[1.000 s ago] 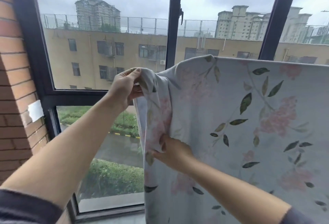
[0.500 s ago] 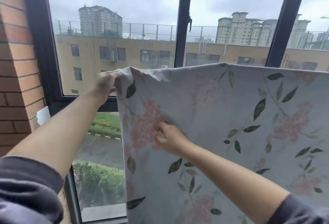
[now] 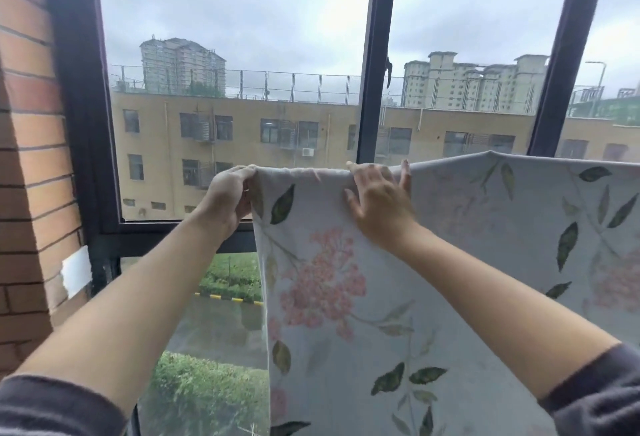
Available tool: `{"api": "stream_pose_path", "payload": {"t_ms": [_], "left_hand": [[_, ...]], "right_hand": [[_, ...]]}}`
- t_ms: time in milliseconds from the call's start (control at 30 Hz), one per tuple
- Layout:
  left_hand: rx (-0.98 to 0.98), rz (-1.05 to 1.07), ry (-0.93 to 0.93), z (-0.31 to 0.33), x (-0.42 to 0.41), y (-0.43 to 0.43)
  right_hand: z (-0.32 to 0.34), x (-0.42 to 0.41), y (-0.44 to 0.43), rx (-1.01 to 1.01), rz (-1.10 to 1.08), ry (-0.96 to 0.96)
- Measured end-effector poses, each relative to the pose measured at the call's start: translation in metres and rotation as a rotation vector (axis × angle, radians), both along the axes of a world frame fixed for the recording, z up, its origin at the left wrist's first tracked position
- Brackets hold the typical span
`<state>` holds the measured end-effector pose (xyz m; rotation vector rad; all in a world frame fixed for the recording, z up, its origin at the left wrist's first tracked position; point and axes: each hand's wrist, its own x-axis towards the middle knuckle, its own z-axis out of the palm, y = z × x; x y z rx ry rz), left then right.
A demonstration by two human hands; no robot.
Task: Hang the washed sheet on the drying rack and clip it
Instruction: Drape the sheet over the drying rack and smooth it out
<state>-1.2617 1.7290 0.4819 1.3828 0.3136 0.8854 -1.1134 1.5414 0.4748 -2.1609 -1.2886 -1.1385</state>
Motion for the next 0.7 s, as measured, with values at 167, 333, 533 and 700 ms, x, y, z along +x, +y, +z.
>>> {"api": "stream_pose_path", "payload": {"t_ms": [167,333,533,700], "left_hand": [[0.008,-0.004,-0.164,0.011,0.007,0.0],[-0.05,-0.179,0.055,-0.018,0.012,0.0],[0.075,0.09,-0.119,-0.017,0.012,0.003],[0.214,0.329,-0.261,0.004,0.014,0.005]], "right_hand": [[0.033,0.01,0.007,0.197,0.087,-0.07],[0.025,0.015,0.01,-0.136,0.02,0.04],[0.05,0.027,-0.01,-0.267,-0.047,0.113],[0.079,0.057,-0.038,-0.408,-0.038,0.259]]}}
